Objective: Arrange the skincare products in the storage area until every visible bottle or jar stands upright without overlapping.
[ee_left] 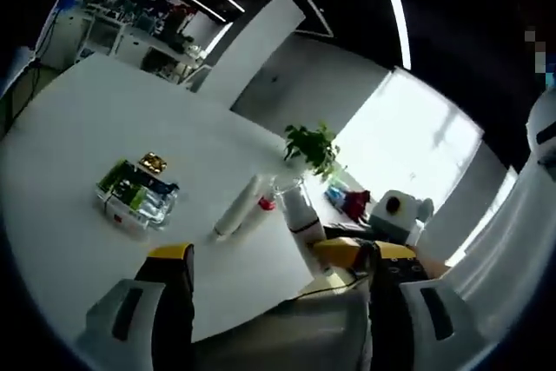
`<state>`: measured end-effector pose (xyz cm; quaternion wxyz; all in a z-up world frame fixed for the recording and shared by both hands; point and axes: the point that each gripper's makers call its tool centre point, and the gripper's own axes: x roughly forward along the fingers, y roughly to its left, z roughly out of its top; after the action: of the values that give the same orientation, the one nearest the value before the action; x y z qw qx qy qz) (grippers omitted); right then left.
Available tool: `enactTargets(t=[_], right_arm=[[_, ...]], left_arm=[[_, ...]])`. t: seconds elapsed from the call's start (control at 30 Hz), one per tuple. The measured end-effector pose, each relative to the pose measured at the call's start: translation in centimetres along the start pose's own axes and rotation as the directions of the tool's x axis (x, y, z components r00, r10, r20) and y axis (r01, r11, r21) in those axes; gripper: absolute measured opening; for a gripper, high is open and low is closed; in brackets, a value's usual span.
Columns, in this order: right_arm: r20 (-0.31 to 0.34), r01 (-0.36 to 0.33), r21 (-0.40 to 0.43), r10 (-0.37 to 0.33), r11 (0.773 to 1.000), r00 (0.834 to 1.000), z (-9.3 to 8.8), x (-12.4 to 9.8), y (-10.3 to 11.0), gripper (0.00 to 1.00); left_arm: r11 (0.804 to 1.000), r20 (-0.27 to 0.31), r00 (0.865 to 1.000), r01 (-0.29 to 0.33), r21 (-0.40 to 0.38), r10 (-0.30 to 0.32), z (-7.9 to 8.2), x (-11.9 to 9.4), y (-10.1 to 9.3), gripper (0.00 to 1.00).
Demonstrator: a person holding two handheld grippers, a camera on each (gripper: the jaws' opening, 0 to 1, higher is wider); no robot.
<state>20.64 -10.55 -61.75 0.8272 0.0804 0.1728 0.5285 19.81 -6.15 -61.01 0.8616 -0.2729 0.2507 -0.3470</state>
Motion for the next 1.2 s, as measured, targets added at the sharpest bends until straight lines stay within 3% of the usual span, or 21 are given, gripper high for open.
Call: enactTargets(t=[0.23,0.3,0.47,0.63,0.73,0.83,1.0,1.07,1.13,1.2], right_arm=[[0.014,-0.061,-0.037,0.061,0.997,0.998,0.6,1.1,1.7,0.19],[-0.009,-0.078,-0.070,0.078,0.994,0.997,0.5,1.4,2.0,0.19],[-0.006,-0.069,-0.126,0.069,0.990,0.998,1.5,2.0,2.4,0.19],[-0.064,-0.029,-0.267,0.012,0.963,0.998,1.3,2.5,2.7,0.19],[-0.059,-0.018,-0.283,0.002,0.959,0.998,1.7,2.7,3.2,0.19],[-0.075,-0.004,-0.324,-0.022,0.946,0.997,1.8,2.7,3.0,0.20],[-0.061,-0.027,-0.293,0.010,0.956,0.998,2.0,2.6,3.4,0.21],[-0.052,-0.083,-0.260,0.071,0.962,0.996,2.2,2.6,4.2,0.23],[-0.028,-0.172,-0.210,0.170,0.963,0.985,2.9,2.1,5.2,0.24],[-0.024,-0.252,-0.156,0.252,0.955,0.967,3.5,1.6,6.3,0.25]], left_arm=[[0.998,-0.004,0.999,0.037,-0.043,-0.037,-0.1,1.0,-1.3,0.54],[0.998,0.009,0.999,0.043,-0.051,-0.042,0.1,1.1,-1.6,0.52],[0.999,0.053,0.999,0.008,-0.045,-0.006,1.4,1.3,-1.5,0.41],[0.998,0.126,0.992,-0.012,-0.067,0.021,2.6,1.3,-1.4,0.24],[0.998,0.133,0.989,-0.051,-0.044,0.057,2.6,1.5,-1.0,0.21],[0.999,0.161,0.986,-0.045,-0.003,0.045,3.1,1.5,-1.4,0.20],[0.998,0.139,0.990,0.007,0.066,-0.016,3.5,1.3,-2.4,0.17],[0.993,0.110,0.989,0.087,0.084,-0.096,3.6,1.0,-3.5,0.16],[0.974,0.085,0.980,0.165,0.158,-0.180,4.0,0.4,-4.8,0.16],[0.942,0.050,0.958,0.269,0.203,-0.284,4.3,-0.6,-6.6,0.16]])
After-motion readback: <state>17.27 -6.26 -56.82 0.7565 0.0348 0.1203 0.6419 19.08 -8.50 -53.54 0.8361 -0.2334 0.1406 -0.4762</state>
